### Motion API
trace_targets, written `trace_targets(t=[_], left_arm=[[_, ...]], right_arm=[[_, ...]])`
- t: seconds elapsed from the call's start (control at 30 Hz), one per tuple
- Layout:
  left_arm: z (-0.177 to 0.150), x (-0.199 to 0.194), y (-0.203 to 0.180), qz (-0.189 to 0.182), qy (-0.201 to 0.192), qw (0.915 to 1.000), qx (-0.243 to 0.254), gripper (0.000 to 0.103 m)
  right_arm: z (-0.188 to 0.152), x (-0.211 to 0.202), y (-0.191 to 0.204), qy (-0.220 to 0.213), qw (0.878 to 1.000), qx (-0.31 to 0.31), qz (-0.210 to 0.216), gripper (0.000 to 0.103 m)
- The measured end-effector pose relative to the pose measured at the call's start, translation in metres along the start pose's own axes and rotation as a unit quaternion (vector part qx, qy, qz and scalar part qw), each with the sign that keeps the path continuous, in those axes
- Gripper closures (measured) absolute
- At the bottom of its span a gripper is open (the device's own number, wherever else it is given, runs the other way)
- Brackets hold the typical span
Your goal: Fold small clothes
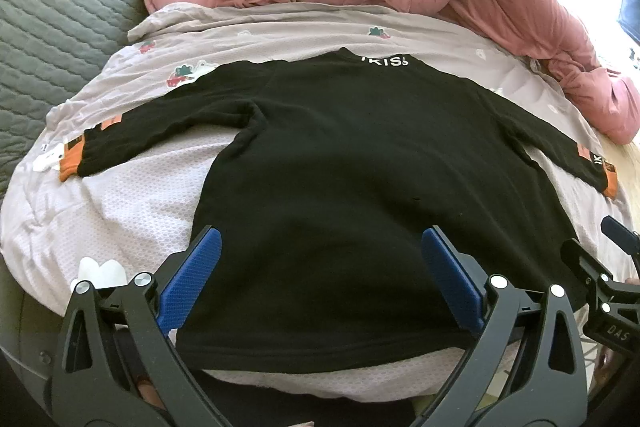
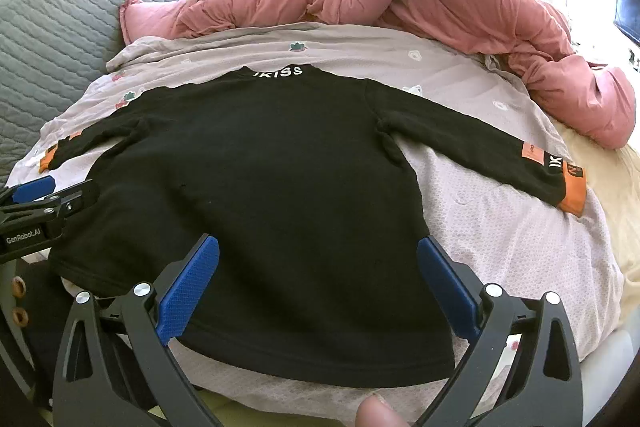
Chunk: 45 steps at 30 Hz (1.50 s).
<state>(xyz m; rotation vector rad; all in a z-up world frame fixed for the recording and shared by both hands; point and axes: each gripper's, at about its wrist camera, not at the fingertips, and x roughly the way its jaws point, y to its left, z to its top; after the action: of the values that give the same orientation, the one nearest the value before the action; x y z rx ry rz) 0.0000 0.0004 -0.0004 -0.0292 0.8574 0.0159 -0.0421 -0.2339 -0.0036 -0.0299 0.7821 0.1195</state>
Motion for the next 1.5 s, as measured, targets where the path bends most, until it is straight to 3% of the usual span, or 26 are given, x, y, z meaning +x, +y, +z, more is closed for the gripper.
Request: trace_targets(t=[1.5], left_arm=[[0.01,0.002,-0.008,-0.009,0.0,0.9999,0.005,0.009]], right_arm=[[0.004,0.002,0.0,-0.01,1.0,-0.002,-0.004,0.004]])
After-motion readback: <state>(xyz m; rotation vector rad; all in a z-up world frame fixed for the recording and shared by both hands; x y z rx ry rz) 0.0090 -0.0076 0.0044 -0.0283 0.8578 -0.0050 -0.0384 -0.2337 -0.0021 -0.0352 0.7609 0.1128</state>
